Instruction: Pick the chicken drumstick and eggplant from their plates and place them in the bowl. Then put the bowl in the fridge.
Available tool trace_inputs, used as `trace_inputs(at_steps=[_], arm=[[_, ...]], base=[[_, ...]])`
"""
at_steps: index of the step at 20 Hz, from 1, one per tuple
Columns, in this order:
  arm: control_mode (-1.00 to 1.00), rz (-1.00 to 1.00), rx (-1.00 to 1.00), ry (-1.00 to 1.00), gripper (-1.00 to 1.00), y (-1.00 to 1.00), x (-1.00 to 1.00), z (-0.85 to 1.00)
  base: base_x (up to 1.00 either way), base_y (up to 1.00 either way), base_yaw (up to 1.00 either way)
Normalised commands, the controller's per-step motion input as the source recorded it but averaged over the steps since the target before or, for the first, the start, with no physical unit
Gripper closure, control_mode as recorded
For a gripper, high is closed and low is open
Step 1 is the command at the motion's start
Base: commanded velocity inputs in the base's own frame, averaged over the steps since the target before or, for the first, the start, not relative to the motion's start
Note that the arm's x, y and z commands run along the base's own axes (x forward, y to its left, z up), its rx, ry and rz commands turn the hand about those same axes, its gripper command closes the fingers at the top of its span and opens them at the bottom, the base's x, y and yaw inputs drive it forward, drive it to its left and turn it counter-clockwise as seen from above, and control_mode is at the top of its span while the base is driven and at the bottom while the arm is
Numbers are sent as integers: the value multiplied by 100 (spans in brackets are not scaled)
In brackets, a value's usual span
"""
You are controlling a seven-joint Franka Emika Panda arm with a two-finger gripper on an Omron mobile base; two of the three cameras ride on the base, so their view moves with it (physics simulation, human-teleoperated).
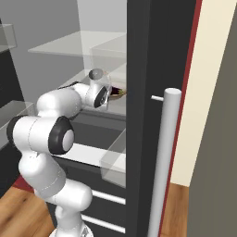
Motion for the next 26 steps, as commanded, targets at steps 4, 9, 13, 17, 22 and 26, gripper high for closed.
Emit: trace_inputs(at_steps=[4,9,13,17,22,26], arm=[[-100,0,0,0,100,-1,29,0],[-100,0,0,0,-100,0,11,-8],[-100,0,0,0,-100,0,-19,4],[-100,0,0,-6,-100,0,-45,6],[-100,0,0,-14,-100,0,-60,15],[-100,0,0,-3,-100,0,-62,27]], base=[[0,0,0],[0,0,0],[0,0,0],[0,0,0],[0,0,0],[0,0,0]])
